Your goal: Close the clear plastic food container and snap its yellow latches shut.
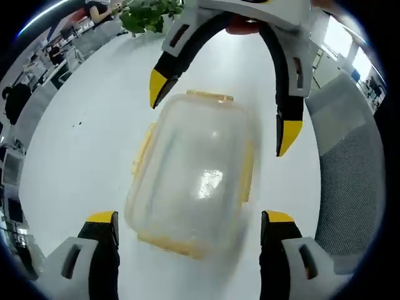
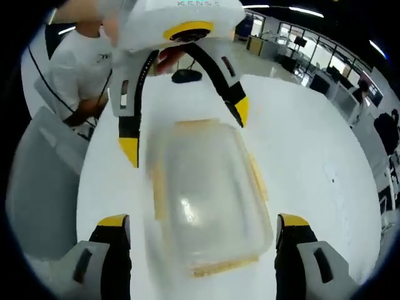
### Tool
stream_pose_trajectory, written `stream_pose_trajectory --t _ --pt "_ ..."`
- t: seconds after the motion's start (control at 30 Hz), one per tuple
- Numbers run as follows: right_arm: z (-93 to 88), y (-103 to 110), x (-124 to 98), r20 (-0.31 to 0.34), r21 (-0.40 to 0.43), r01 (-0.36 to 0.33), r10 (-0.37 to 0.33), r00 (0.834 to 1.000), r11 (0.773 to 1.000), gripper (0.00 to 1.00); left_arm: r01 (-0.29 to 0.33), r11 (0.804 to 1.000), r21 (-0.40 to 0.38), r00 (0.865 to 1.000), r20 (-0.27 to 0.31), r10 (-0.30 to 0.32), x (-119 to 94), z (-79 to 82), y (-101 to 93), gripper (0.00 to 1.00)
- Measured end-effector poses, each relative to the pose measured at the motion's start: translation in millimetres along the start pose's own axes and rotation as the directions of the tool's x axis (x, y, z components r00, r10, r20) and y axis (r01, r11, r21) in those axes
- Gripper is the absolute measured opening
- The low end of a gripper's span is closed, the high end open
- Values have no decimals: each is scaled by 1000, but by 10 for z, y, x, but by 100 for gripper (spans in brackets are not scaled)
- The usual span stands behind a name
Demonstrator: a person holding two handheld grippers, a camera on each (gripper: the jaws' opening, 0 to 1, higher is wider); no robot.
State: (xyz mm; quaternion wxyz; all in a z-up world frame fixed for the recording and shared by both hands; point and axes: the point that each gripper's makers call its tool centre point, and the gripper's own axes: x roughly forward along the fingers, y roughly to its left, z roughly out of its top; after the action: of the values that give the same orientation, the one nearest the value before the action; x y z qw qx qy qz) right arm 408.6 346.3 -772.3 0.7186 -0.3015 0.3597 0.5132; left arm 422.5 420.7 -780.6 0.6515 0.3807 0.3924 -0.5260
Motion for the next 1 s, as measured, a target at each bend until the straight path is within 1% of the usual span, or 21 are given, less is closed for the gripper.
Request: stream_pose_trajectory --t 0.07,0.13,0.23,0.37,0.43,0.47,0.53,0.6,0.63,0.73,0.77,0.8,0.83,0.87,0.93,0.97,1.0 --pt "17 5 -39 17 20 13 -13 1000 1000 97 -5 1000 -11 1000 4 5 -36 -34 -7 94" --pt "41 11 -76 35 38 23 -24 999 999 97 -18 999 -44 999 34 19 -82 -38 -3 94" --pt "62 3 -137 56 63 48 -51 997 997 97 -23 992 -126 995 98 35 -157 -28 -19 94" --pt "73 -42 -223 96 127 85 -98 991 988 97 -51 980 -193 987 139 78 -234 -58 9 94" --pt "79 -59 -269 119 157 103 -122 985 982 98 -78 972 -221 983 143 111 -289 -96 23 93" --pt "84 -72 -292 129 169 116 -139 982 979 98 -81 971 -226 982 148 116 -299 -95 21 93" --pt "105 -95 -331 167 226 131 -171 971 965 98 -91 956 -277 970 191 148 -349 -84 9 93" --pt "112 -98 -384 189 264 142 -196 962 954 97 -93 949 -300 966 204 159 -378 -120 -9 93" --pt "109 -111 -413 201 292 155 -219 955 944 97 -96 946 -310 964 207 166 -390 -140 -11 93" --pt "110 -94 -466 235 342 158 -247 940 926 97 -90 928 -362 955 233 183 -427 -172 -38 92" --pt "98 -87 -477 239 353 158 -252 938 922 97 -90 919 -383 949 246 195 -450 -183 -42 92" --pt "91 -81 -494 249 378 158 -264 932 912 97 -89 912 -400 946 254 204 -461 -192 -43 92" --pt "82 -86 -501 257 390 158 -272 927 907 98 -85 903 -421 941 263 211 -475 -211 -47 92" --pt "74 -88 -515 262 397 161 -280 924 904 98 -81 892 -445 936 274 221 -482 -212 -43 92" --pt "68 -82 -551 275 429 162 -300 913 888 98 -63 866 -496 926 293 236 -511 -223 -62 91" --pt "63 -75 -567 279 446 163 -309 909 880 97 -58 855 -515 921 302 245 -524 -224 -66 91" --pt "59 -80 -594 286 468 167 -327 900 868 97 -56 841 -538 915 309 259 -537 -239 -60 91"
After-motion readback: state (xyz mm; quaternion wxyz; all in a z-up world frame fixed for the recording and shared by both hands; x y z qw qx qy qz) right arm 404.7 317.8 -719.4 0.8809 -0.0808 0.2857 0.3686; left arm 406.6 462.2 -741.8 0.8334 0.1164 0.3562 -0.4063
